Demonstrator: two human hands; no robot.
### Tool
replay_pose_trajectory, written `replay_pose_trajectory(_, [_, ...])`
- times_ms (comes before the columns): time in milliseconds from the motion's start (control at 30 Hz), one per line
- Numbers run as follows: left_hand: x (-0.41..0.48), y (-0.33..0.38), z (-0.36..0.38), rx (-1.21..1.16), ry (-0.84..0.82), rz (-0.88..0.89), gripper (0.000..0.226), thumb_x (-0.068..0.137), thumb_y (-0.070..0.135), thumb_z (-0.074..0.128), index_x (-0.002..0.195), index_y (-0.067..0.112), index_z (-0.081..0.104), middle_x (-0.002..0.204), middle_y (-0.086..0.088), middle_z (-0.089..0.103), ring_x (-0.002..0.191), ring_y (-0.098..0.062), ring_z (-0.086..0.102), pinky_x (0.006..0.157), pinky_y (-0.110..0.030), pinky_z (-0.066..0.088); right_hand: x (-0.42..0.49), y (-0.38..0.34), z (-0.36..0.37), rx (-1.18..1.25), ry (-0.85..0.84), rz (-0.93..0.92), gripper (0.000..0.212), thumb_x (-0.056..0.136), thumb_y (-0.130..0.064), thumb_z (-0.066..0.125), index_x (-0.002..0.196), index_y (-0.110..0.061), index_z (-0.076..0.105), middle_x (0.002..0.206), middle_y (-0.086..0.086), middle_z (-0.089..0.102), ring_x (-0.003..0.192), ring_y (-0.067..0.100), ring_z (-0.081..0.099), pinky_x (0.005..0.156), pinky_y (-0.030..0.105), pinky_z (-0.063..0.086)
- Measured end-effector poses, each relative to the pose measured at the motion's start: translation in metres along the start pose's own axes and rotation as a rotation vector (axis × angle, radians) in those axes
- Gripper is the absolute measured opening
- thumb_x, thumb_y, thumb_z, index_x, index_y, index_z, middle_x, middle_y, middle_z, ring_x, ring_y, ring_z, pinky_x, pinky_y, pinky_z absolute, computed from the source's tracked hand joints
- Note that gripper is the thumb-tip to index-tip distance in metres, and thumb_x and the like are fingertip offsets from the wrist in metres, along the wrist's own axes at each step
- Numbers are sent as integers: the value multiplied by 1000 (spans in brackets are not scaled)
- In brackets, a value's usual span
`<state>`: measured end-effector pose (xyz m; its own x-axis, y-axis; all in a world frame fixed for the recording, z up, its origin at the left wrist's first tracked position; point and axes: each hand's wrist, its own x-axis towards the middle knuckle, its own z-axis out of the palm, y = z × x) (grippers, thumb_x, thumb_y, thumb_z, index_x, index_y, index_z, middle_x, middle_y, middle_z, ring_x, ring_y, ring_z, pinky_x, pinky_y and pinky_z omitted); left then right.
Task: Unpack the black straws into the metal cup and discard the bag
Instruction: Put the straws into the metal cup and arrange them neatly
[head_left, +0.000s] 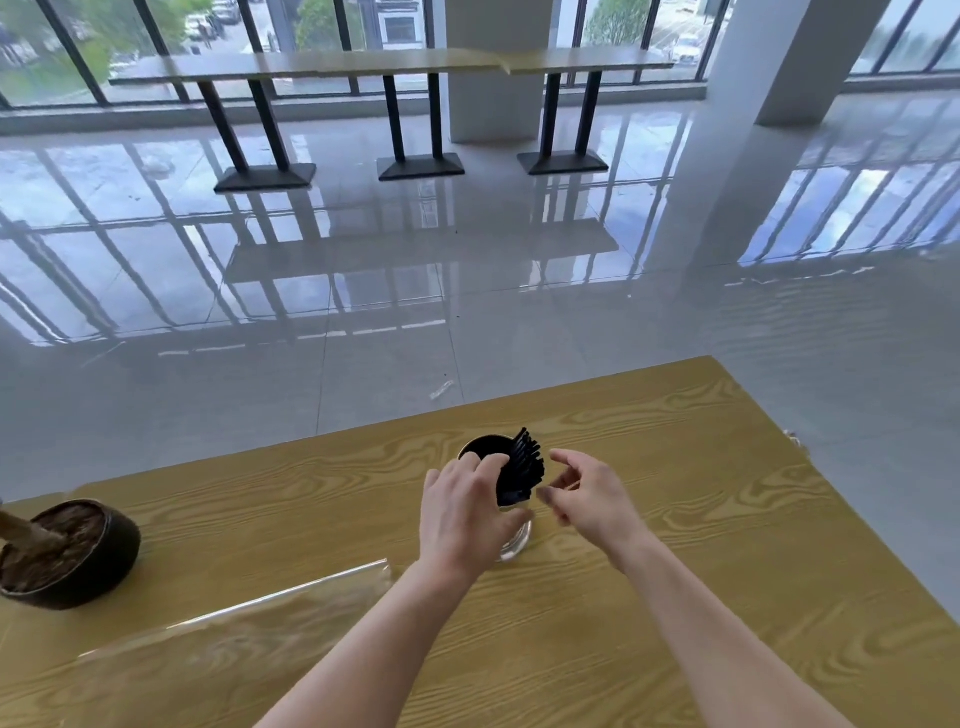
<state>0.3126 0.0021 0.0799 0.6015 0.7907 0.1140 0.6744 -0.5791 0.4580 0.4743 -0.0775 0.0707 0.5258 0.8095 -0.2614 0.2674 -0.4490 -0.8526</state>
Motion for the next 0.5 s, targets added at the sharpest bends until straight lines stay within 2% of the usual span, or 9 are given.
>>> replay_pose_trajectory(67, [7, 3, 2, -12, -1, -30, 54, 76, 56, 68, 123, 31, 64, 107, 8, 69, 102, -17, 62, 90, -35, 38, 8, -3, -2, 24, -86, 2, 69, 84, -14, 79, 146, -15, 49, 88, 9, 69, 68, 15, 63, 68, 34, 60])
replay_pose_trajectory(133, [13, 5, 4, -46, 12, -56, 37, 76, 56, 64, 103, 31, 70, 91, 8, 70, 91, -16, 65, 85, -36, 40, 16, -5, -5, 27, -139, -8, 72, 82, -12, 81, 147, -13, 49, 84, 7, 68, 65, 12, 61, 60, 26, 55])
replay_pose_trajectory(200, [18, 6, 3, -92, 19, -88, 35, 75, 57, 61, 91, 28, 71, 80, 7, 69, 82, -17, 64, 81, -37, 42, 23, -7, -8, 24, -168, -23, 75, 79, -11, 83, 146, -13, 50, 81, 3, 65, 66, 11, 60, 59, 24, 53])
replay_pose_trajectory(300, [27, 4, 3, -70, 4, -93, 36, 75, 55, 64, 95, 26, 70, 86, 6, 72, 84, -18, 65, 84, -38, 43, 34, -14, -14, 9, -220, -44, 76, 74, -6, 82, 144, -15, 53, 76, -1, 64, 65, 8, 59, 58, 24, 51])
replay_pose_trajectory(333, [30, 3, 3, -51, -3, -91, 33, 76, 53, 67, 96, 26, 69, 87, 7, 71, 85, -17, 65, 84, -38, 43, 37, -18, -16, -7, -253, -58, 73, 72, -4, 81, 140, -19, 58, 73, -3, 63, 64, 7, 59, 57, 24, 50])
replay_pose_trajectory(400, [35, 0, 2, -25, -13, -82, 27, 77, 50, 70, 93, 28, 67, 85, 9, 70, 83, -17, 64, 84, -37, 41, 43, -26, -18, -42, -342, -106, 56, 69, -2, 76, 118, -26, 71, 67, -5, 62, 61, 6, 57, 54, 27, 48])
replay_pose_trajectory(500, [40, -2, 2, -36, -47, -65, 25, 77, 47, 73, 93, 29, 65, 85, 7, 71, 82, -18, 64, 82, -36, 43, 49, -34, -19, -70, -430, -147, 34, 66, 0, 72, 93, -21, 72, 64, -5, 60, 59, 8, 54, 51, 29, 43])
